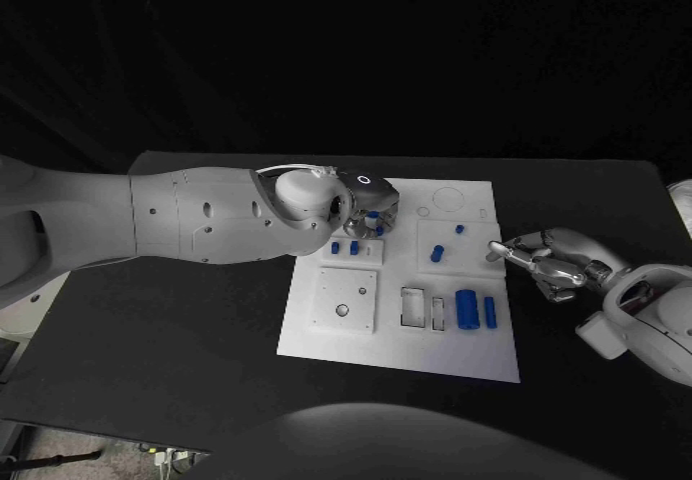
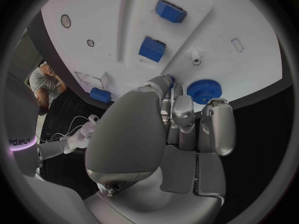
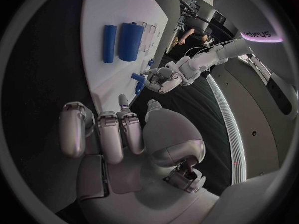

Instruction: Assemble the parts on the task board

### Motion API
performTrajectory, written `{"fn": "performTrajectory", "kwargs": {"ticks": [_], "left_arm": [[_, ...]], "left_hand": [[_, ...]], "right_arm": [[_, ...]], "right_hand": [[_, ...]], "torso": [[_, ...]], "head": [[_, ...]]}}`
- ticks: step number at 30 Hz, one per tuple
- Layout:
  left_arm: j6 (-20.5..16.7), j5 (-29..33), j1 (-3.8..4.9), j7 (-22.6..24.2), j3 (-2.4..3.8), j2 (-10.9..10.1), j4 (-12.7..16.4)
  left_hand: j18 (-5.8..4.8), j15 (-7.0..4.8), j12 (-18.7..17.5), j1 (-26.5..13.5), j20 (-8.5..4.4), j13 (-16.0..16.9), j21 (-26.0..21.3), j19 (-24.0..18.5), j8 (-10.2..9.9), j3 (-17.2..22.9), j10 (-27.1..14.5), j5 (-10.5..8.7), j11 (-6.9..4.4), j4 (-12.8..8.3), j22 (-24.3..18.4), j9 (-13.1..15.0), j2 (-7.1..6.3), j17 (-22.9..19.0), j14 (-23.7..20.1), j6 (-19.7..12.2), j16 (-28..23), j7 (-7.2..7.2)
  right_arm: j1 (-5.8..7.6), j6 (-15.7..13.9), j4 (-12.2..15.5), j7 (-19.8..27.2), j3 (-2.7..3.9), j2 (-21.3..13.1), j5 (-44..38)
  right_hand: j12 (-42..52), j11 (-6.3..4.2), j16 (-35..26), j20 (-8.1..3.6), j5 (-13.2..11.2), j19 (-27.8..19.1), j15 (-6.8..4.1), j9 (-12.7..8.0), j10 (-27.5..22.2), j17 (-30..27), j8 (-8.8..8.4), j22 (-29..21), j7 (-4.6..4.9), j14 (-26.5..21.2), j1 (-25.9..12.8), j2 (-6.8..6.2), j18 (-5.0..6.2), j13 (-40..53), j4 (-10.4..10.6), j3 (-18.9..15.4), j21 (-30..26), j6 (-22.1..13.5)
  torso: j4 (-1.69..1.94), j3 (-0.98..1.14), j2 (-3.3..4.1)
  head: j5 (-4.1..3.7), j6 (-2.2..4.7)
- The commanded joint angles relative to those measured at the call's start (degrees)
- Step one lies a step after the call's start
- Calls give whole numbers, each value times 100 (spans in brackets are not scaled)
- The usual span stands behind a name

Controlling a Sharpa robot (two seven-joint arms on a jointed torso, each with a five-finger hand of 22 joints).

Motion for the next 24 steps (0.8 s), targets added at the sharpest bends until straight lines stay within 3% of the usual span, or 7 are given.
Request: {"fn": "performTrajectory", "kwargs": {"ticks": [1,14,24], "left_arm": [[-27,-6,-16,63,2,15,-6],[-156,-78,-57,124,1,16,-36],[-938,-145,-72,297,2,-92,39]], "left_hand": [[12,11,59,20,-40,17,57,157,51,4,13,-37,-57,-54,1190,6,49,44,14,69,68,11],[-2,-12,235,62,-57,93,122,190,189,-8,198,-63,-94,-185,1212,35,116,34,37,212,139,25],[-12,-31,342,28,-69,121,169,215,316,-19,377,86,-119,-234,1226,64,172,-42,40,422,130,40]], "right_arm": [[-4,96,-3,-1,-1,12,-13],[-5,92,-14,-3,-2,11,-12],[-6,90,-13,-1,-2,-2,-12]], "right_hand": [[22,-8,20,-13,-6,7,-21,-8,596,1508,28,1075,-2,598,-5,-34,27,1508,-7,-41,-12,39],[22,-7,20,-13,-2,5,-21,-9,596,1508,31,1074,-2,598,0,-28,27,1508,-8,-40,-14,45],[22,-7,20,-13,-2,2,-21,-9,596,1508,31,1072,-2,598,1,-26,28,1508,-8,-40,-18,45]], "torso": [[-9,-4,-2],[-5,0,-3],[-2,-1,2]], "head": [[8,0],[-13,0],[-9,0]]}}
